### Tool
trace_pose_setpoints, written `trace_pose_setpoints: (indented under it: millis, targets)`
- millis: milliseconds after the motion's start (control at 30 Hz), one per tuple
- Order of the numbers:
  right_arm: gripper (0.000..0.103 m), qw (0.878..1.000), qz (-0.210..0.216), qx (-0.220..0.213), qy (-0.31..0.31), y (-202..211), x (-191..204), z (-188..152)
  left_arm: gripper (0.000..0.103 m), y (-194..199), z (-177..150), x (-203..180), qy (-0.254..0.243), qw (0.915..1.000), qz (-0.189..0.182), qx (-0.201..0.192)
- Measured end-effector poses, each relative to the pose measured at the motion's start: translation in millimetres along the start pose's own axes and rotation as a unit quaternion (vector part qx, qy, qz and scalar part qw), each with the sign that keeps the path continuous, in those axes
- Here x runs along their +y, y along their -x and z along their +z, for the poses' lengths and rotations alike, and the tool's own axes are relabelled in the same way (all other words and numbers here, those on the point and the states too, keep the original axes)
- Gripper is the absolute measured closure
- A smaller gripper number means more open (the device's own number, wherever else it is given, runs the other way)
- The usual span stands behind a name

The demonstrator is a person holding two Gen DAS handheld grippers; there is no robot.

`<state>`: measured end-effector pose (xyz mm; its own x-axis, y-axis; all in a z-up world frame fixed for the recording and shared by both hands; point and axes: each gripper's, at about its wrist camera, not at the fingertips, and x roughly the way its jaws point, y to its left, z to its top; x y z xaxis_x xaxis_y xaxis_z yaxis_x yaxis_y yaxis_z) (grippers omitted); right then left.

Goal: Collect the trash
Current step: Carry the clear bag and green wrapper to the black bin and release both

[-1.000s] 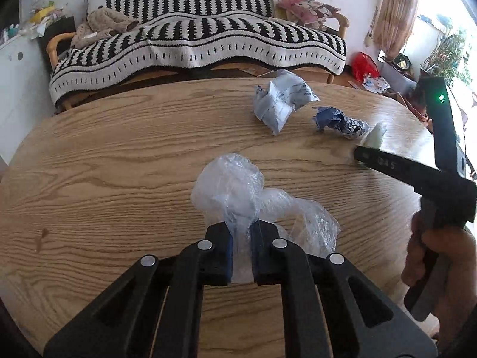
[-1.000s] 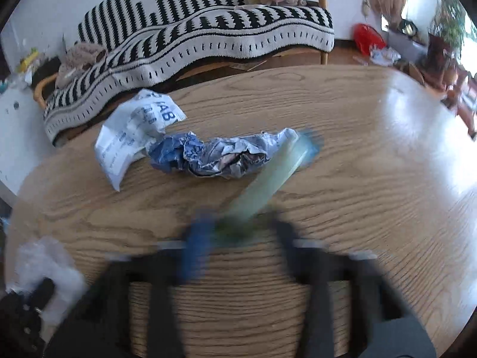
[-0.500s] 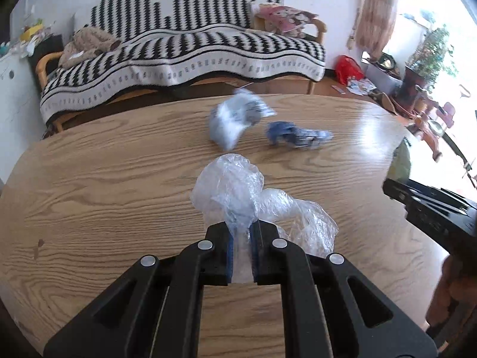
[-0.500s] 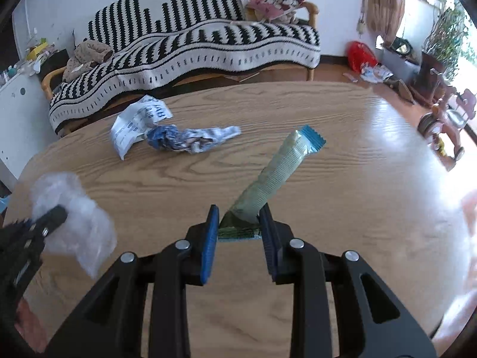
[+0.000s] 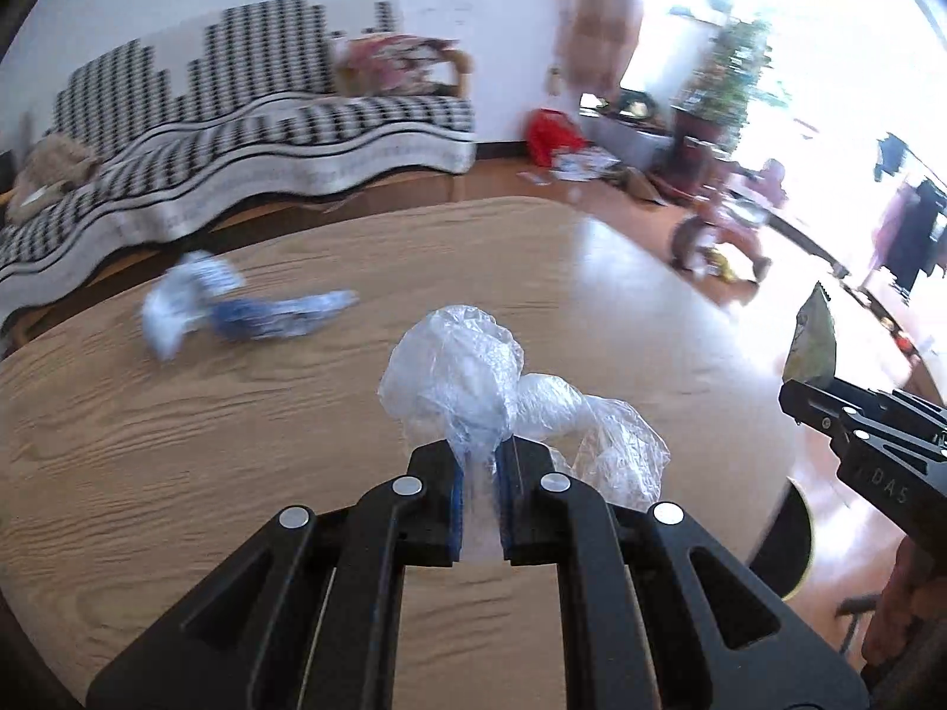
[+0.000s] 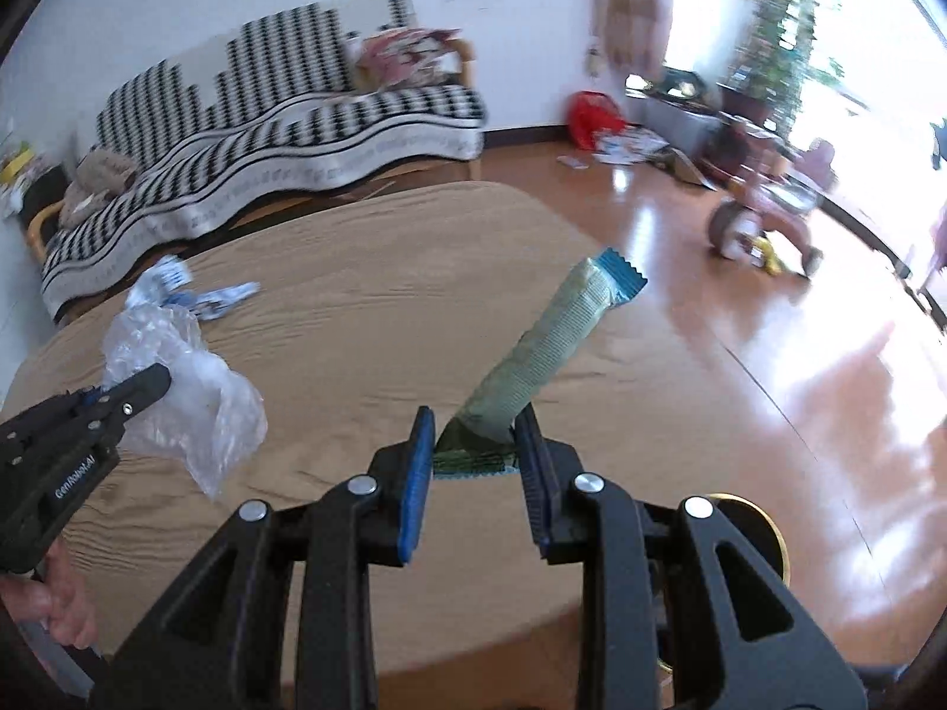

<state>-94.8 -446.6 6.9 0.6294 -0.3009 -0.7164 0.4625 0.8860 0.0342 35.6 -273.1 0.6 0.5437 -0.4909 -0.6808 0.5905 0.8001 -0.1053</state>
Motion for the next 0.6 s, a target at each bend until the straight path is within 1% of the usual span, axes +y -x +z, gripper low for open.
trace_pose_setpoints:
  millis: [133, 300, 400, 533, 600]
  targets:
    - [0.075, 0.999, -0.024, -0.003, -0.049, 24, -71, -19, 0.095, -12, -6, -63, -0.032, 0.9984, -0.046, 0.005]
    - [0.075, 0.993, -0.057, 0.000, -0.105, 44, -147, -50, 0.095, -30, -16, -144, -0.071, 0.9911, -0.112, 0.015]
    - [0.075, 0.988, -0.077, 0.006, -0.137, 52, -187, -69, 0.095, -38, -26, -186, -0.093, 0.9846, -0.146, 0.020]
    - [0.075, 0.980, -0.096, 0.015, -0.172, 59, -230, -91, 0.095, -50, -40, -231, -0.119, 0.9768, -0.175, 0.034]
    - [0.075, 0.977, -0.100, 0.023, -0.185, 58, -245, -101, 0.095, -58, -46, -248, -0.126, 0.9736, -0.186, 0.043]
